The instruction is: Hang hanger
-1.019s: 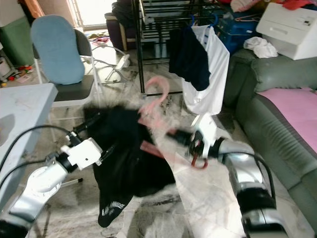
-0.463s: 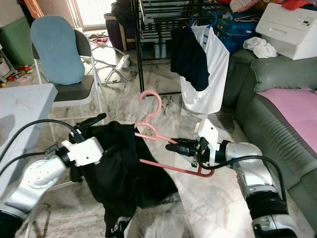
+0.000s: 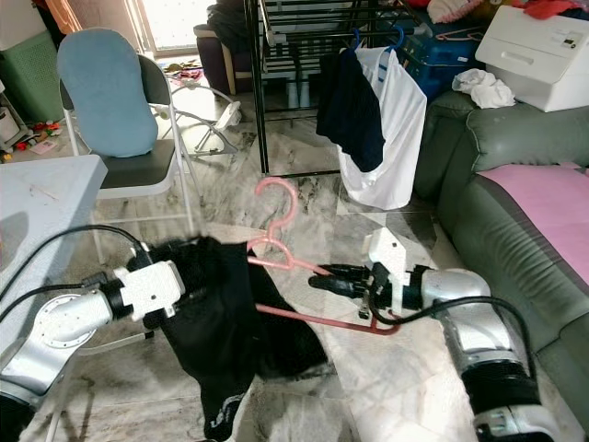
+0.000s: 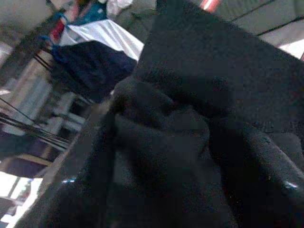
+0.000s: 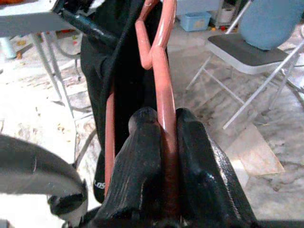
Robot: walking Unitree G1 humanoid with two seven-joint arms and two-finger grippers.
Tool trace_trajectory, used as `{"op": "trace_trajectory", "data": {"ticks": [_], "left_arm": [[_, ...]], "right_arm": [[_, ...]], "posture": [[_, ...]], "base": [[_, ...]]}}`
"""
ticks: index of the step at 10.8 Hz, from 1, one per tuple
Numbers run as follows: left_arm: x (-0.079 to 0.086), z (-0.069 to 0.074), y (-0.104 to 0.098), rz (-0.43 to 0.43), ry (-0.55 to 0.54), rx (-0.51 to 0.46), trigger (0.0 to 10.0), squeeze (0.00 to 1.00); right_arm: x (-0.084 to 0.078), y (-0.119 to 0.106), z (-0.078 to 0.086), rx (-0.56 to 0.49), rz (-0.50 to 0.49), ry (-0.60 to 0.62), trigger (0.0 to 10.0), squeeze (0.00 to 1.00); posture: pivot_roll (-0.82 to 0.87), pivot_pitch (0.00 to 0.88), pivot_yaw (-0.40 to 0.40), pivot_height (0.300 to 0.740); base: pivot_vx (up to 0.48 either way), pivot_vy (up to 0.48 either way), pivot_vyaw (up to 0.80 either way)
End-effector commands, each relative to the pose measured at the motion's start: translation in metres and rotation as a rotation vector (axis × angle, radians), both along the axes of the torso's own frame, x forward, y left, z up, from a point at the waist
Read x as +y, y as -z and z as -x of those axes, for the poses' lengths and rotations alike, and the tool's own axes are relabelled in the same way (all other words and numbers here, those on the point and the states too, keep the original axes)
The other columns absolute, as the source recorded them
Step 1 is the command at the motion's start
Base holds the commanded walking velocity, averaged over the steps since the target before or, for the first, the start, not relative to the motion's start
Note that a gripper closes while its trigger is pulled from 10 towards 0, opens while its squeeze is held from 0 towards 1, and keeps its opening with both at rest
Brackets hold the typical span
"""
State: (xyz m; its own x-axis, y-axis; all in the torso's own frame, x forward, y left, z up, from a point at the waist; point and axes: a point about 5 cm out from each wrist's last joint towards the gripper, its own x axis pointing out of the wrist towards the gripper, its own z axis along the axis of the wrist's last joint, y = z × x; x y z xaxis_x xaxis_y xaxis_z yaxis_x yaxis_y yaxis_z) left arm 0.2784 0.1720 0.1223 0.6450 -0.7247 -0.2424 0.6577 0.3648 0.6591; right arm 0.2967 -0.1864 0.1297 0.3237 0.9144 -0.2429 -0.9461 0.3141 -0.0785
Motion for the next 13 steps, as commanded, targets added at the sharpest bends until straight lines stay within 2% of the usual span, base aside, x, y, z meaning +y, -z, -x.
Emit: {"op": "trace_trajectory", "data": {"ticks": [1, 2, 4, 6, 8, 10, 11, 13], "left_arm": [[0.004, 0.000, 0.003, -0.024, 0.002, 0.038, 6.5, 0.00], [0.010, -0.005, 0.001, -0.027, -0.005, 0.074, 10.0, 0.00], [0.023, -0.016, -0.007, -0.010, -0.019, 0.164, 10.0, 0.00], [0.031, -0.026, -0.012, 0.046, -0.035, 0.256, 10.0, 0.00], [0.029, -0.027, -0.012, 0.048, -0.005, 0.309, 10.0, 0.00], [0.024, -0.024, -0.005, 0.068, 0.026, 0.370, 7.1, 0.00], [0.021, -0.022, -0.004, 0.090, 0.037, 0.392, 0.3, 0.00], [0.019, -0.018, 0.000, 0.092, 0.070, 0.465, 0.0, 0.00]], "right_arm": [[0.004, -0.012, 0.001, -0.054, -0.022, -0.061, 10.0, 0.00], [0.002, -0.014, 0.002, -0.057, -0.002, -0.086, 10.0, 0.00], [-0.001, -0.019, 0.002, -0.076, 0.049, -0.135, 10.0, 0.00], [0.000, -0.026, -0.004, -0.152, 0.112, -0.154, 10.0, 0.00], [0.006, -0.032, -0.015, -0.300, 0.188, -0.127, 10.0, 0.00], [0.009, -0.034, -0.020, -0.369, 0.193, -0.103, 10.0, 0.00], [0.010, -0.033, -0.022, -0.400, 0.207, -0.092, 10.0, 0.00], [0.012, -0.037, -0.028, -0.472, 0.189, -0.045, 10.0, 0.00]], "posture": [[-0.03, 0.000, 0.020, 0.740], [-0.03, 0.000, 0.023, 0.740], [-0.04, 0.000, 0.029, 0.740], [-0.04, 0.000, 0.038, 0.740], [-0.04, 0.000, 0.042, 0.740], [-0.04, 0.000, 0.044, 0.740], [-0.04, 0.000, 0.045, 0.740], [-0.04, 0.000, 0.048, 0.740]], "base": [[0.000, 0.000, 0.00], [0.000, 0.000, 0.00], [0.000, 0.000, 0.00], [0.000, 0.000, 0.00], [0.000, 0.000, 0.00], [0.000, 0.000, 0.00], [0.000, 0.000, 0.00], [0.000, 0.000, 0.00]]}}
